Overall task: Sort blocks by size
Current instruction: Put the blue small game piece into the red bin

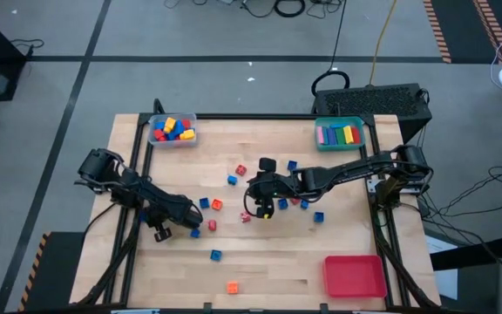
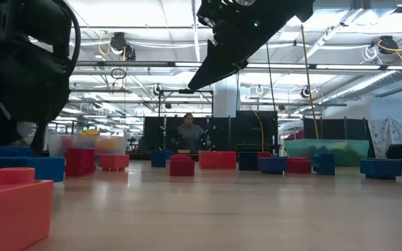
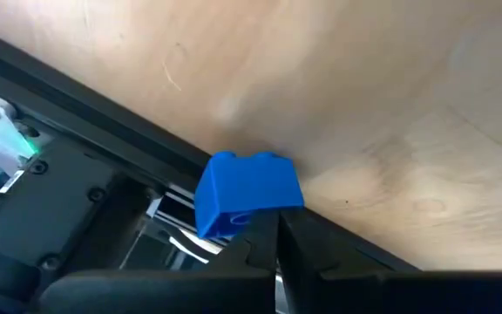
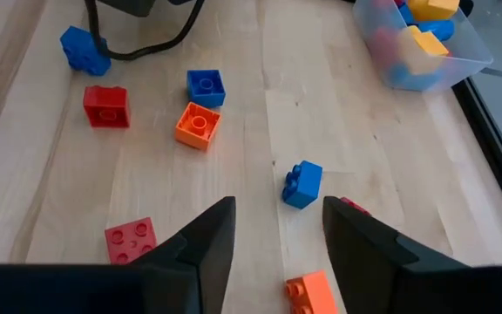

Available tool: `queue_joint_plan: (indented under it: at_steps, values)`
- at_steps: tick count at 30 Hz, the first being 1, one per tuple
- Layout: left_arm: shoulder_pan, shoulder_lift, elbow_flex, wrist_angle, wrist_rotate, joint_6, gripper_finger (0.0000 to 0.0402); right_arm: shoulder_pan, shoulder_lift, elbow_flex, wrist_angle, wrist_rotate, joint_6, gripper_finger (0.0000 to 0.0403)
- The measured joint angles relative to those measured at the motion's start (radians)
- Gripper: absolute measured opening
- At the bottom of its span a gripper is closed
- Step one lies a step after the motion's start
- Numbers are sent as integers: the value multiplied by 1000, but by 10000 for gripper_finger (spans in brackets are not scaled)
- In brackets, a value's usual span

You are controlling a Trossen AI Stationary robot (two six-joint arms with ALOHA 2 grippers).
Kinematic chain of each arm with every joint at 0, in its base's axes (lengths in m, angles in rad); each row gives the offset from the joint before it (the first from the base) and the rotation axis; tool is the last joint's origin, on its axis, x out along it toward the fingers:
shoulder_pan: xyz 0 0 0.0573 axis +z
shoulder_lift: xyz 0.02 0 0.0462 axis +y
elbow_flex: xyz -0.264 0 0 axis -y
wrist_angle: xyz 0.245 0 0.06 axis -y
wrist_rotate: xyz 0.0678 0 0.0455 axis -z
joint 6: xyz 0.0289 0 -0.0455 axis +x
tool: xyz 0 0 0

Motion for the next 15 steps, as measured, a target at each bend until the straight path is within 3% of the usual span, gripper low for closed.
queue_joint_plan:
  at_steps: [10,15]
  values:
    - [9,4,142,30,-138,90,8,0,-7,0,6,0,-4,141]
    - [54,5,337,39,-342,185,8,0,-20,0,6,1,-7,141]
